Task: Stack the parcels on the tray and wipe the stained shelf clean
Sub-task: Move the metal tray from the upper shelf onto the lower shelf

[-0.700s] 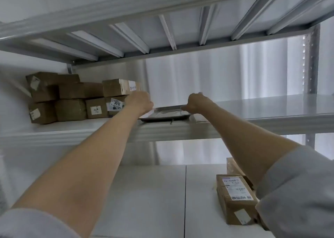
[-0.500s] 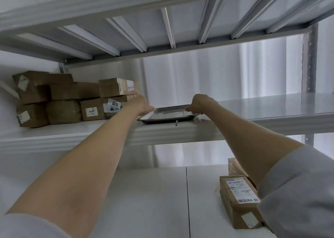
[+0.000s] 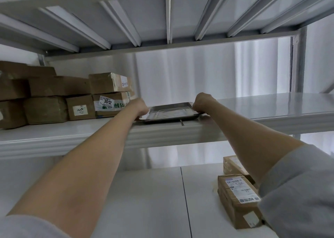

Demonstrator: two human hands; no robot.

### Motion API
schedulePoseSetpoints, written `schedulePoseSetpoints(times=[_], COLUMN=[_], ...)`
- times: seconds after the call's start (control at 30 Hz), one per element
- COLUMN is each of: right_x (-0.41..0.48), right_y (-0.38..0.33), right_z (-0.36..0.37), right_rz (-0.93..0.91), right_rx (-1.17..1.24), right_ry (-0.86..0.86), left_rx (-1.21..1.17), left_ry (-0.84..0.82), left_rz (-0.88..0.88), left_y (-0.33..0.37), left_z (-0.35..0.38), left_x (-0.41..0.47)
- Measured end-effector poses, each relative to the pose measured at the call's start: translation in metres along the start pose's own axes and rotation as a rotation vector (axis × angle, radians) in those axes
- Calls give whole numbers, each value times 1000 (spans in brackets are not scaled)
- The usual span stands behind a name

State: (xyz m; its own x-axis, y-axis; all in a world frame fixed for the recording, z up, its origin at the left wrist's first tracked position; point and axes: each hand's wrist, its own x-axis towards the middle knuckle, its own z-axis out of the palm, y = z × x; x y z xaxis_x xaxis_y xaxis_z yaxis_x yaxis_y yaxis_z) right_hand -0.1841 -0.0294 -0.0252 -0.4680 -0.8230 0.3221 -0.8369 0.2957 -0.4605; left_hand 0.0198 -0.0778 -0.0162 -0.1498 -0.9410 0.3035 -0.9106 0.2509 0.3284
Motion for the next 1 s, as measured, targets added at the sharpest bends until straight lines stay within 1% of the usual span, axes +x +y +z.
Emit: schedulePoseSetpoints(times=[0.07,0.2,0.37,0.5,0.7,0.9,1.0], right_x=[-1,-3,-15,-34,-68,-108,-127], right_y=[-3,-4,-1,4,19,46,59], right_z=[1,3,-1,-12,-26,-36,-39], right_rz=[6,23,3,5,-35,-74,-83], right_rx=[13,107,210,278,374,387,391], right_ry=[-3,-8,110,159,201,174,128], left_rx=[5,-78,-198,-222,-281,-395,-448], left_ry=[14,36,118,196,286,322,326], left_rz=[-2,0,-42,-58,-50,-134,-179], left_y=[-4,-9,-13,-12,-4,3,4], left_z=[1,2,0,-5,-11,-6,-1], left_x=[3,9,3,-12,-49,-110,-143])
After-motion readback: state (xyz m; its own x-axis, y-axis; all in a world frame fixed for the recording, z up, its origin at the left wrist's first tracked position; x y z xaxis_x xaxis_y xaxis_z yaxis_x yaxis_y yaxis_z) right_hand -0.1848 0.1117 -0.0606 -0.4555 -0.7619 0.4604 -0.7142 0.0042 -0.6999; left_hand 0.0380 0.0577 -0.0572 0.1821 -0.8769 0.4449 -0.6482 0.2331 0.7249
